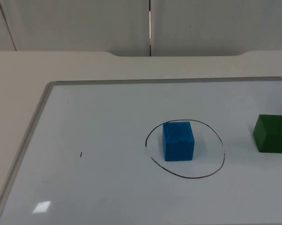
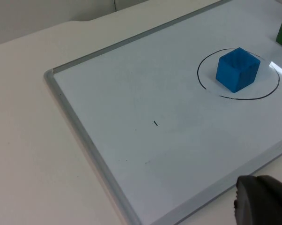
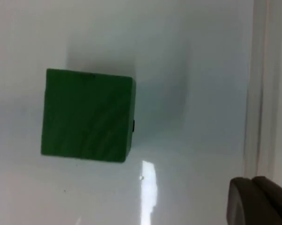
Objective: Push the two cubes into the marked area.
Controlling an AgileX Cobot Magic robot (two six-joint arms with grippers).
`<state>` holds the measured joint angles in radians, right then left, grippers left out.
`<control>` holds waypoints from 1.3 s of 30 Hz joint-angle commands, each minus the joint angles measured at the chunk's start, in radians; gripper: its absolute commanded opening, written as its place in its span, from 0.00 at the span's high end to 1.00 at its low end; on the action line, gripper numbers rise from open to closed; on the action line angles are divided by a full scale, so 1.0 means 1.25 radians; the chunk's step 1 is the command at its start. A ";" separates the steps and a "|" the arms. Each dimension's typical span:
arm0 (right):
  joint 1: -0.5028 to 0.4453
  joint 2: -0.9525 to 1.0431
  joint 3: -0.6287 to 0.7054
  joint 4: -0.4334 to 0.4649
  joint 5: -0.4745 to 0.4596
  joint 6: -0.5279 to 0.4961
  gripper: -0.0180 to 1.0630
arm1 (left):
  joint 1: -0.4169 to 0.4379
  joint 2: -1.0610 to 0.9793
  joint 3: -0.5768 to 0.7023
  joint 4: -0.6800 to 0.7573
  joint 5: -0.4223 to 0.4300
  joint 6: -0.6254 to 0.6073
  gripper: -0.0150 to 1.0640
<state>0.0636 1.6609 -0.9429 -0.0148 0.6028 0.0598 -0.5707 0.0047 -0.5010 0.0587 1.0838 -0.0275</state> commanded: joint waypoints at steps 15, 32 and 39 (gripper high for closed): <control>0.003 0.209 -0.146 0.000 0.016 -0.002 0.99 | 0.002 -0.004 0.004 -0.003 -0.006 -0.007 0.99; 0.025 0.233 -0.146 0.055 -0.014 -0.058 0.99 | 0.002 -0.004 0.004 -0.003 -0.006 -0.007 0.99; 0.025 0.233 -0.146 0.098 -0.037 -0.058 0.99 | 0.002 -0.004 0.004 -0.003 -0.006 -0.007 0.99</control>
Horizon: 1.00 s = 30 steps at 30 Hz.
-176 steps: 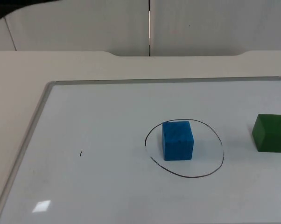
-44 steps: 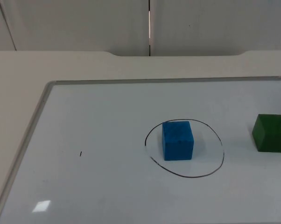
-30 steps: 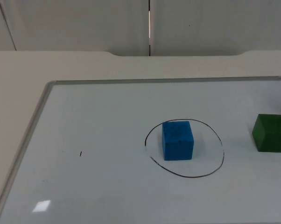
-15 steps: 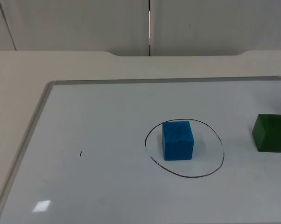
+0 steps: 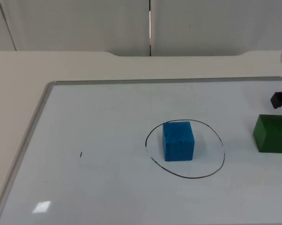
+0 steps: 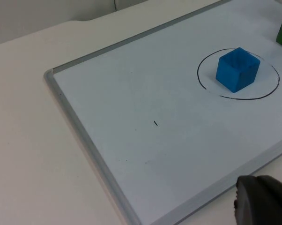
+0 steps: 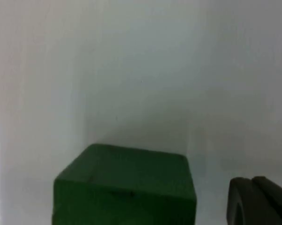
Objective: Push the two cubes into the marked area.
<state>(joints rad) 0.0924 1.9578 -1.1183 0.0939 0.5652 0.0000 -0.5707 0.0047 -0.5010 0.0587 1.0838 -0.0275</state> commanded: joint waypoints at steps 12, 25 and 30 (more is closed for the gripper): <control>0.001 -0.004 -0.006 0.019 0.036 -0.043 0.99 | 0.002 -0.004 0.004 -0.003 -0.006 -0.007 0.99; 0.011 -0.004 -0.002 0.074 0.026 -0.076 0.99 | 0.002 -0.004 0.004 -0.003 -0.006 -0.007 0.99; 0.035 -0.003 0.009 0.074 0.001 -0.078 0.99 | 0.002 -0.004 0.004 -0.003 -0.006 -0.007 0.99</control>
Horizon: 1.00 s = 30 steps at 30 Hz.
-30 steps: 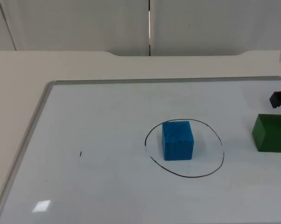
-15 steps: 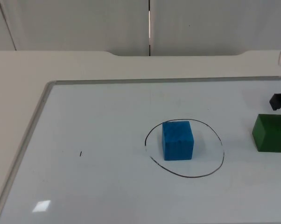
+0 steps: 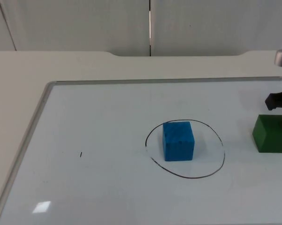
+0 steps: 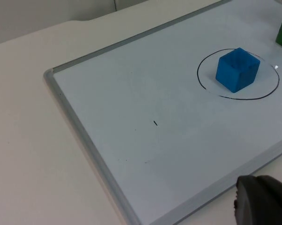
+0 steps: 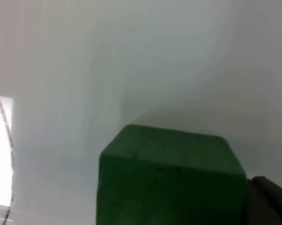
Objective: Push the two cubes into the marked area.
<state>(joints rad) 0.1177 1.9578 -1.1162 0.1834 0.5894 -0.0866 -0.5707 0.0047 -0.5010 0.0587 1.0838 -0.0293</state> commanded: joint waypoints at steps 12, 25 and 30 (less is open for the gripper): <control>0.061 0.021 0.011 0.013 -0.050 -0.007 0.99 | 0.002 -0.004 0.004 -0.003 -0.006 -0.005 0.99; 0.063 0.024 0.011 0.023 -0.098 0.009 0.99 | 0.002 -0.004 0.004 -0.003 -0.006 -0.005 0.99; 0.063 0.024 0.011 0.023 -0.114 0.009 0.99 | 0.002 -0.004 0.004 -0.003 -0.006 -0.005 0.99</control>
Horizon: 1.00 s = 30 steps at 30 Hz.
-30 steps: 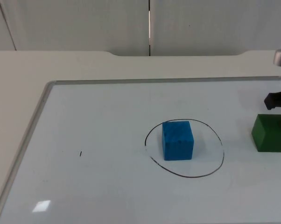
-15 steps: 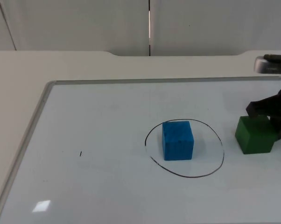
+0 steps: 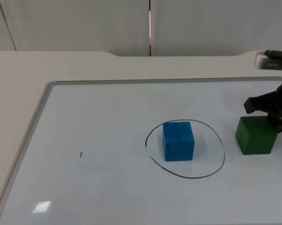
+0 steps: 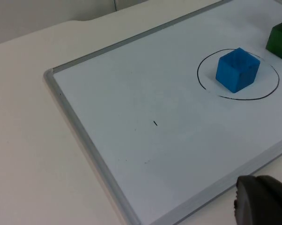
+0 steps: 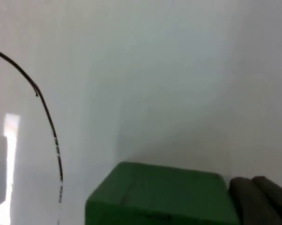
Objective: Push the two cubes into the marked area.
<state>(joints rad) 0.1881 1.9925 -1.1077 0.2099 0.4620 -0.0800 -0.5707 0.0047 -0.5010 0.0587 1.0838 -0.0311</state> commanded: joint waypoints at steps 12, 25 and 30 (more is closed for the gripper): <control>0.063 -0.004 0.004 0.003 -0.033 0.009 0.99 | 0.002 -0.004 0.004 -0.003 -0.006 -0.004 0.99; 0.066 -0.004 0.004 0.002 0.002 0.019 0.99 | 0.002 -0.004 0.004 -0.003 -0.006 -0.004 0.99; 0.095 -0.004 0.004 0.002 0.004 0.028 0.99 | 0.002 -0.004 0.004 -0.003 -0.006 -0.004 0.99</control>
<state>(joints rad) 0.2945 1.9925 -1.1077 0.2099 0.4653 -0.0476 -0.5707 0.0047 -0.5010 0.0587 1.0838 -0.0311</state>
